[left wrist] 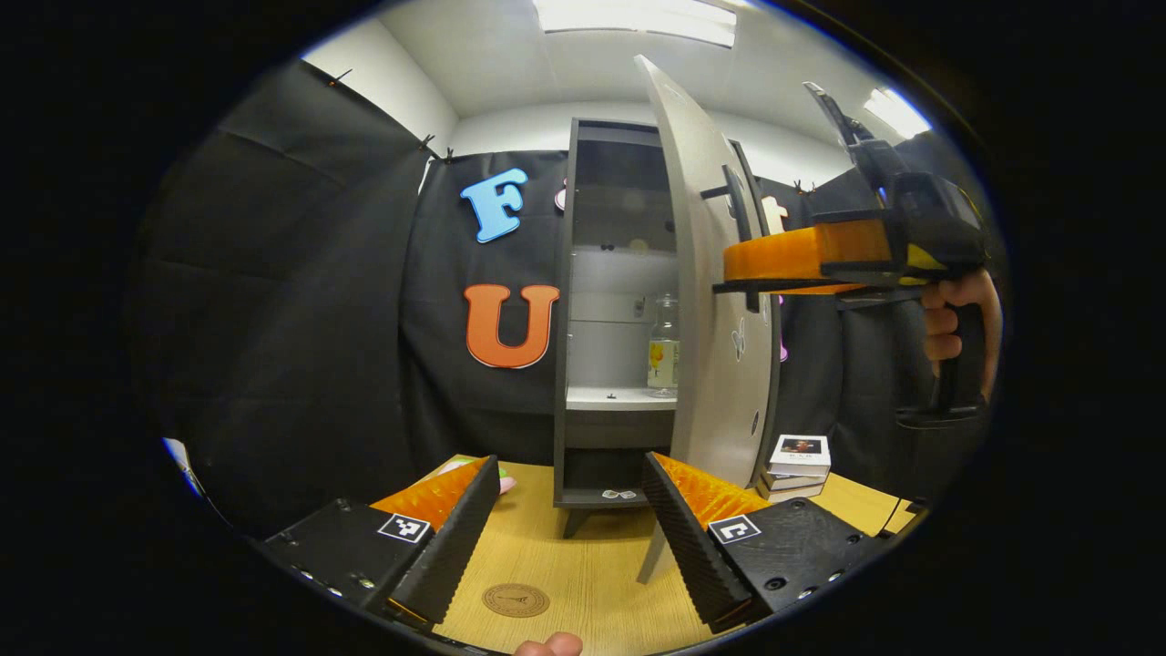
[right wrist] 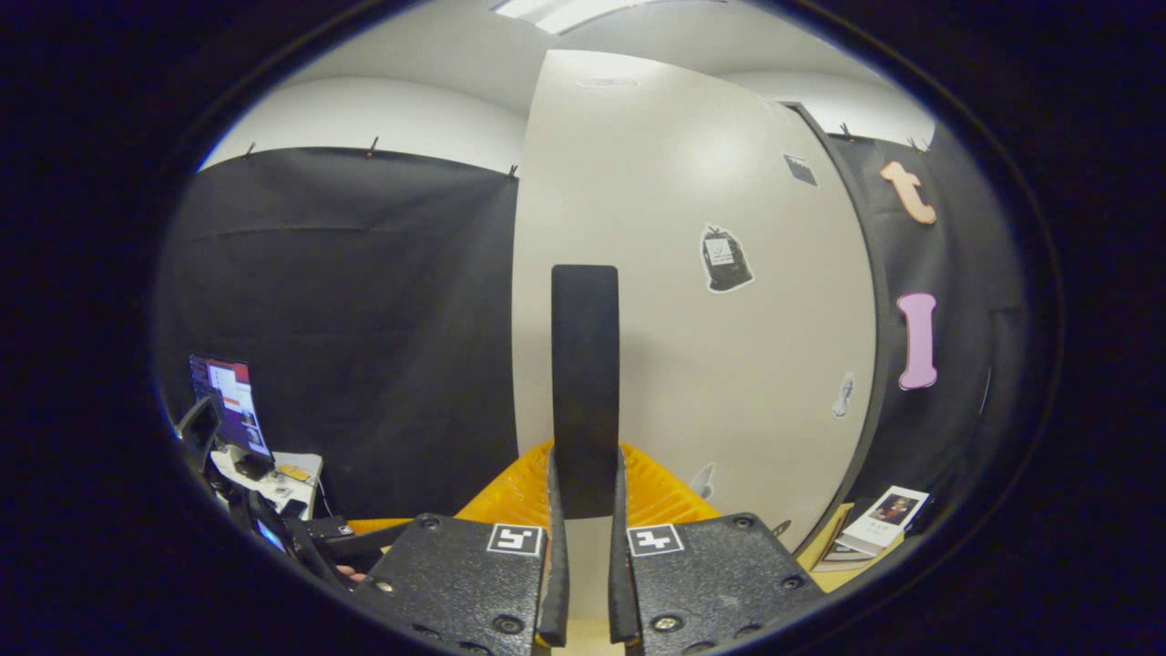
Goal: Open the cabinet door with the right hand, grasp the bottle in the cabinet with the left hand and place it on the coaster, then close the cabinet door with the right hand.
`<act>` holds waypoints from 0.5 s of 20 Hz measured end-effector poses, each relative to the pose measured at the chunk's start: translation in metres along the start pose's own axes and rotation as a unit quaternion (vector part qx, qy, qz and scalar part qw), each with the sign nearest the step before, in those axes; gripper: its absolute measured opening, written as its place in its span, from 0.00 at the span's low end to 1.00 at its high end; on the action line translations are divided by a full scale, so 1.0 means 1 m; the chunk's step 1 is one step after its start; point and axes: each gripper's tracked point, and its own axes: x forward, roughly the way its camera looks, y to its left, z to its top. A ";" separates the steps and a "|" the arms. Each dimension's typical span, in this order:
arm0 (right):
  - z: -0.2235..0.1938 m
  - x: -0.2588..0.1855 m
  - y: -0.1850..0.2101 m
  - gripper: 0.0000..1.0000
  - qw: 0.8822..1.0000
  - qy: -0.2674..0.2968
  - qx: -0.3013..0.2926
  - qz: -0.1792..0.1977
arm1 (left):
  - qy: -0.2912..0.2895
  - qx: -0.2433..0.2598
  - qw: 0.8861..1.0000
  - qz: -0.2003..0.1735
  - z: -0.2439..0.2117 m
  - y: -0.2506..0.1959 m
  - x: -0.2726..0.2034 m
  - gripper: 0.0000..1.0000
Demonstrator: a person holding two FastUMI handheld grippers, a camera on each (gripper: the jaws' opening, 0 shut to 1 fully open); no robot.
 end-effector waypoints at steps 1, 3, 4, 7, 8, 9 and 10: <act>-0.001 -0.004 -0.002 0.21 1.000 -0.001 0.001 -0.003 | -0.001 0.001 1.000 -0.004 0.000 -0.003 0.001 0.95; -0.001 -0.009 -0.005 0.21 1.000 -0.006 0.002 -0.011 | -0.002 0.003 1.000 -0.012 0.001 -0.011 0.003 0.95; -0.001 -0.011 -0.007 0.21 1.000 -0.008 0.004 -0.016 | -0.001 0.004 1.000 -0.018 0.000 -0.017 0.004 0.95; -0.001 -0.019 -0.012 0.20 0.999 -0.010 0.006 -0.033 | -0.001 0.005 0.999 -0.038 0.001 -0.035 0.005 0.95; -0.001 -0.020 -0.014 0.20 0.999 -0.010 0.007 -0.038 | -0.002 0.005 0.999 -0.044 0.002 -0.041 0.005 0.95; -0.002 -0.023 -0.015 0.20 0.999 -0.011 0.010 -0.042 | -0.002 0.005 0.999 -0.050 0.001 -0.047 0.005 0.95; -0.001 -0.025 -0.017 0.20 0.999 -0.011 0.014 -0.046 | -0.003 0.004 0.998 -0.056 0.002 -0.051 0.005 0.95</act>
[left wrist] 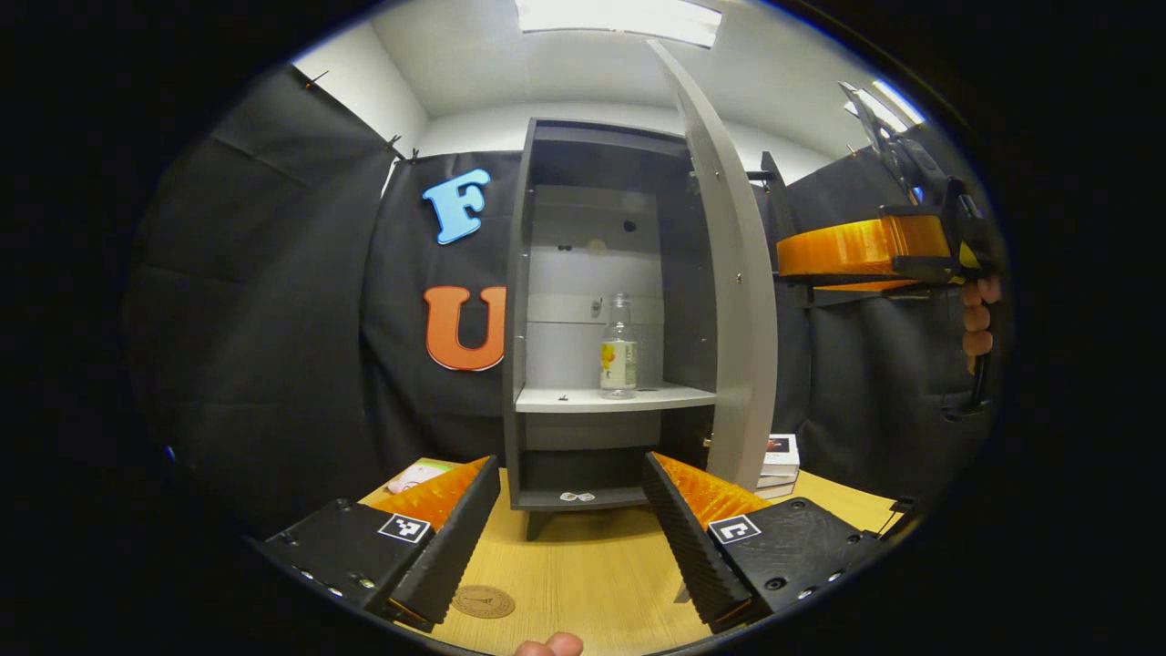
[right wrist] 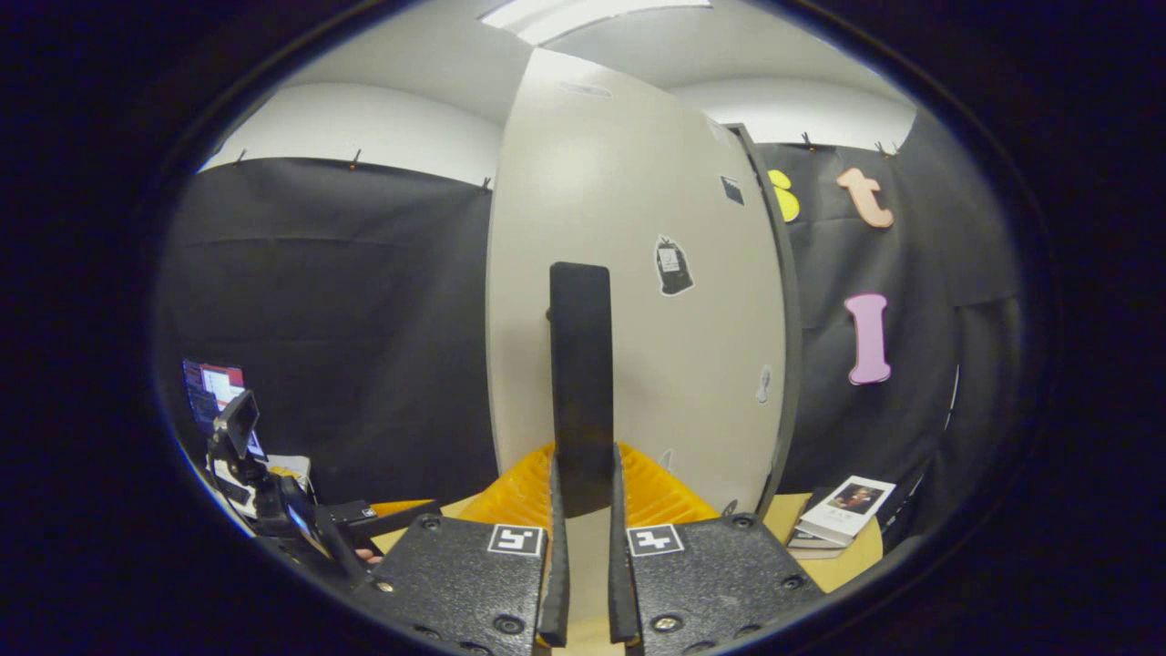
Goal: Open the cabinet door with the right hand, grasp the bottle in the cabinet with the left hand and place it on the coaster, then close the cabinet door with the right hand.
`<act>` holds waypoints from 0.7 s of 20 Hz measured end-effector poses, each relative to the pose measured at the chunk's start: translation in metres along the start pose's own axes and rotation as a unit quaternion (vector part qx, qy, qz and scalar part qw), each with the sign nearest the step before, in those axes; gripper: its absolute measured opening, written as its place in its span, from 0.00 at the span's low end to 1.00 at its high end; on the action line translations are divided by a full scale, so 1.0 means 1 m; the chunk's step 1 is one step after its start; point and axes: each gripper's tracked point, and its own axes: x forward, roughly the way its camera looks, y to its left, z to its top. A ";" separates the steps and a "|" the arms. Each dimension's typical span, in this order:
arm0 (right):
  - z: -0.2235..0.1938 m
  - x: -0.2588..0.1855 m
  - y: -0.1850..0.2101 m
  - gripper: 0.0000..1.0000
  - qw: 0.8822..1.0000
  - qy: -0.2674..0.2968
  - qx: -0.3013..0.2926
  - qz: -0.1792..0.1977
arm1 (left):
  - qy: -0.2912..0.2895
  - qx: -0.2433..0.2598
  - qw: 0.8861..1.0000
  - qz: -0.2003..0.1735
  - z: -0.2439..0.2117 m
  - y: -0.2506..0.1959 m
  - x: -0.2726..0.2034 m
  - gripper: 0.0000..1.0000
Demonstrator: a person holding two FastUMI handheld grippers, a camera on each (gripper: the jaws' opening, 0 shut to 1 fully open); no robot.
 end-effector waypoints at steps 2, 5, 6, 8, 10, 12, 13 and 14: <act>0.000 -0.003 -0.002 0.20 1.000 0.001 0.010 -0.009 | -0.001 -0.001 1.000 -0.008 0.001 -0.005 0.002 0.95; 0.001 -0.008 -0.007 0.20 1.000 0.000 0.014 -0.028 | -0.001 0.001 1.000 -0.013 0.001 -0.013 0.001 0.95; 0.001 -0.008 -0.008 0.19 0.999 -0.001 0.018 -0.032 | 0.001 0.001 1.000 -0.014 0.000 -0.015 0.001 0.95; 0.002 -0.011 -0.010 0.20 0.999 -0.003 0.030 -0.038 | 0.004 0.001 1.000 -0.017 -0.002 -0.019 0.001 0.95; 0.002 -0.014 -0.013 0.20 0.998 -0.004 0.029 -0.048 | 0.003 0.004 1.000 -0.017 -0.002 -0.022 0.000 0.95; 0.002 -0.016 -0.018 0.20 0.998 -0.003 0.015 -0.067 | 0.000 0.005 1.000 -0.019 0.000 -0.025 0.001 0.95; 0.002 -0.016 -0.019 0.19 0.997 -0.004 0.010 -0.078 | 0.001 0.004 1.000 -0.020 -0.001 -0.027 0.001 0.95; 0.003 -0.016 -0.021 0.19 0.996 -0.005 0.005 -0.090 | 0.002 0.003 1.000 -0.022 -0.001 -0.030 0.001 0.95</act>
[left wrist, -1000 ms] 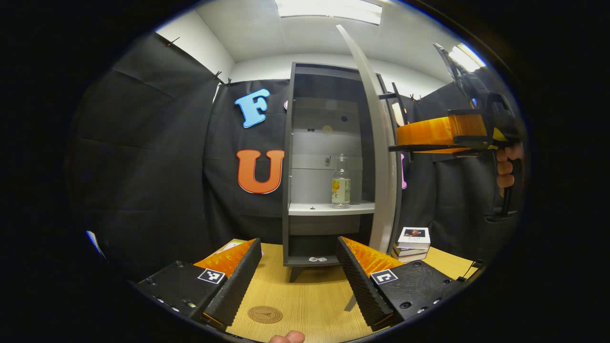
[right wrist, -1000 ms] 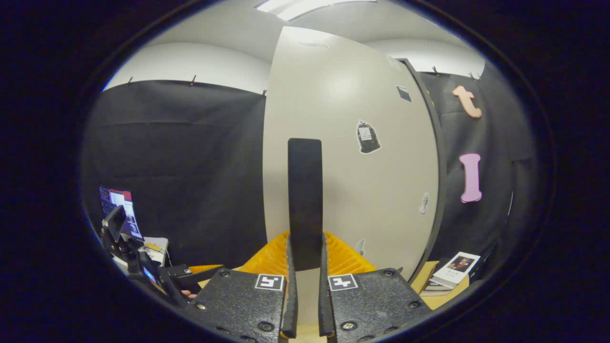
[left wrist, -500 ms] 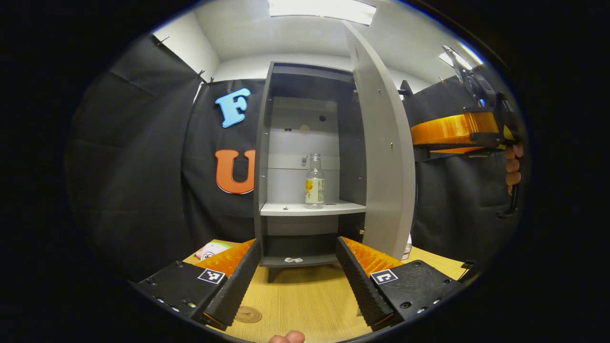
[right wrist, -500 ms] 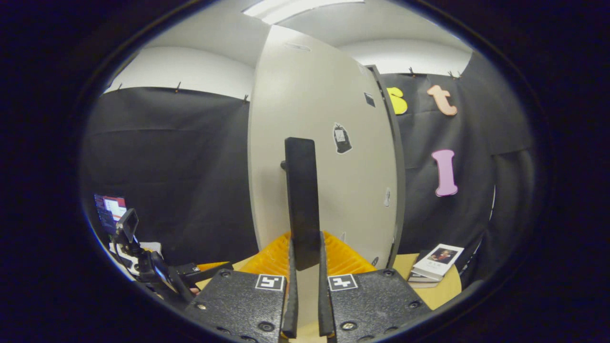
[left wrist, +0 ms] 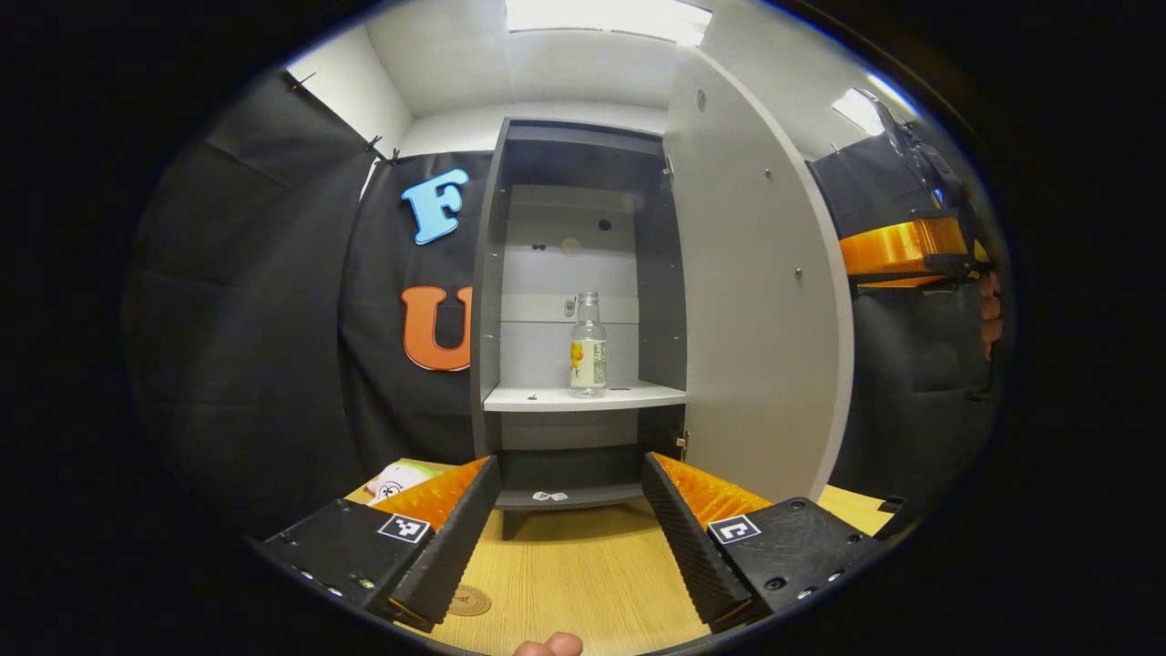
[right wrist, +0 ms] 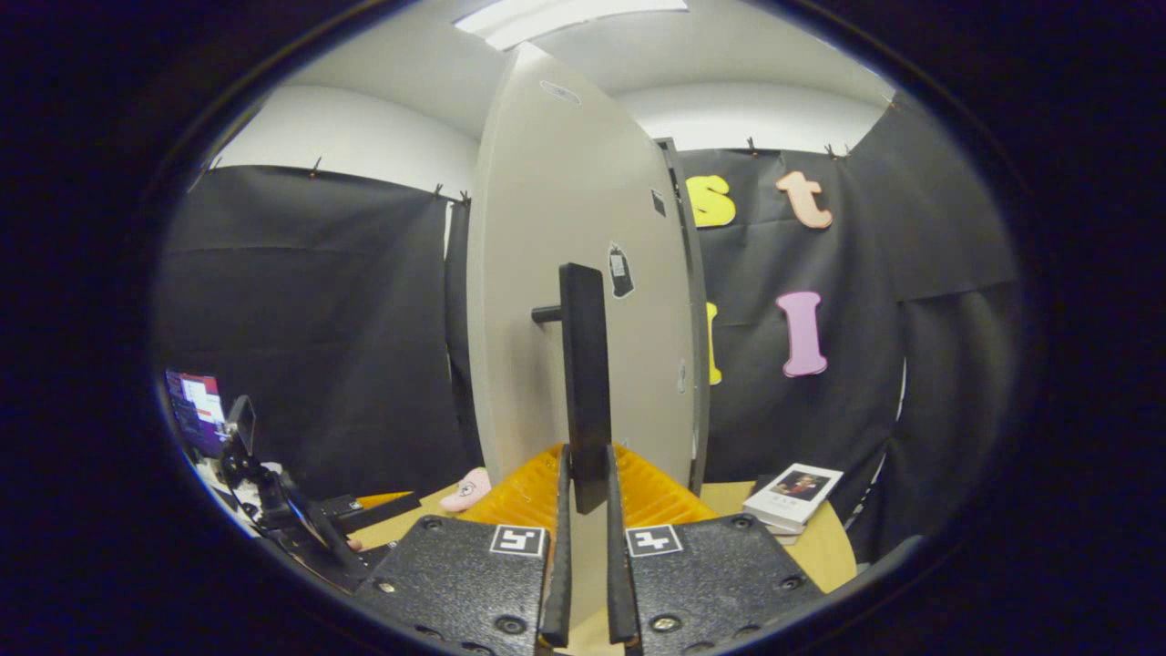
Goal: Open the cabinet door with the right hand, grasp the bottle in the cabinet with the left hand and place it on the coaster, then close the cabinet door with the right hand.
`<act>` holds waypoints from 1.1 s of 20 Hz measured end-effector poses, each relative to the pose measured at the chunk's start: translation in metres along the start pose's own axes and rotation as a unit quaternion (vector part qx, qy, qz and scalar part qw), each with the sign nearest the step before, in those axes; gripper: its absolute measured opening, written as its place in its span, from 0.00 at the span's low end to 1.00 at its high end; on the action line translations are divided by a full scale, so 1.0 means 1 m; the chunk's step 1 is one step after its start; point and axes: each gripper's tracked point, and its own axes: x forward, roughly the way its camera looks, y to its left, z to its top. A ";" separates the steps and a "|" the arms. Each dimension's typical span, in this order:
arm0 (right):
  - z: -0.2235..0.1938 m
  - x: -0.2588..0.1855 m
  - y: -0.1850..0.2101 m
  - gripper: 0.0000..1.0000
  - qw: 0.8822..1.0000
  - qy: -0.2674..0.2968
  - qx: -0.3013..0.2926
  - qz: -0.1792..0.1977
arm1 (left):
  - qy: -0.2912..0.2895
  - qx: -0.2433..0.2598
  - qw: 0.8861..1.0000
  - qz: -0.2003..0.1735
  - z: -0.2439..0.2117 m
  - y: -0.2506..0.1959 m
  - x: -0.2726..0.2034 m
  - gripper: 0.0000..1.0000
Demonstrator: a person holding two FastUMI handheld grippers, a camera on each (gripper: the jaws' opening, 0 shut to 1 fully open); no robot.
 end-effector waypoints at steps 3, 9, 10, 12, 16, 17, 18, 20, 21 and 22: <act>0.002 -0.007 -0.004 0.18 0.999 0.000 -0.011 -0.031 | 0.002 -0.001 1.000 -0.008 0.000 -0.008 0.000 0.95; 0.003 -0.011 -0.023 0.13 0.998 -0.002 -0.004 -0.064 | -0.001 0.005 1.000 -0.015 0.002 -0.019 -0.004 0.95; 0.004 -0.011 -0.029 0.12 0.998 -0.003 -0.003 -0.069 | 0.000 0.007 1.000 -0.014 0.002 -0.019 -0.005 0.95; 0.006 -0.013 -0.042 0.09 0.997 -0.005 -0.007 -0.082 | 0.001 0.009 1.000 -0.010 0.001 -0.017 -0.009 0.95; 0.004 -0.018 -0.064 0.07 0.993 -0.010 -0.010 -0.113 | 0.000 0.011 1.000 -0.002 0.004 -0.015 -0.015 0.95; 0.004 -0.019 -0.069 0.07 0.992 -0.012 -0.007 -0.122 | -0.001 0.012 1.000 0.000 0.004 -0.014 -0.015 0.95; 0.005 -0.019 -0.073 0.07 0.992 -0.014 -0.008 -0.128 | 0.000 0.013 1.000 0.000 0.004 -0.015 -0.015 0.95; 0.005 -0.019 -0.074 0.07 0.992 -0.015 -0.006 -0.125 | 0.004 0.013 1.000 -0.003 0.001 -0.018 -0.015 0.95; 0.004 -0.020 -0.072 0.07 0.992 -0.016 -0.007 -0.122 | 0.006 0.013 1.000 -0.005 0.000 -0.020 -0.015 0.95; 0.004 -0.021 -0.071 0.07 0.993 -0.016 -0.011 -0.120 | 0.006 0.014 1.000 -0.007 0.000 -0.023 -0.016 0.95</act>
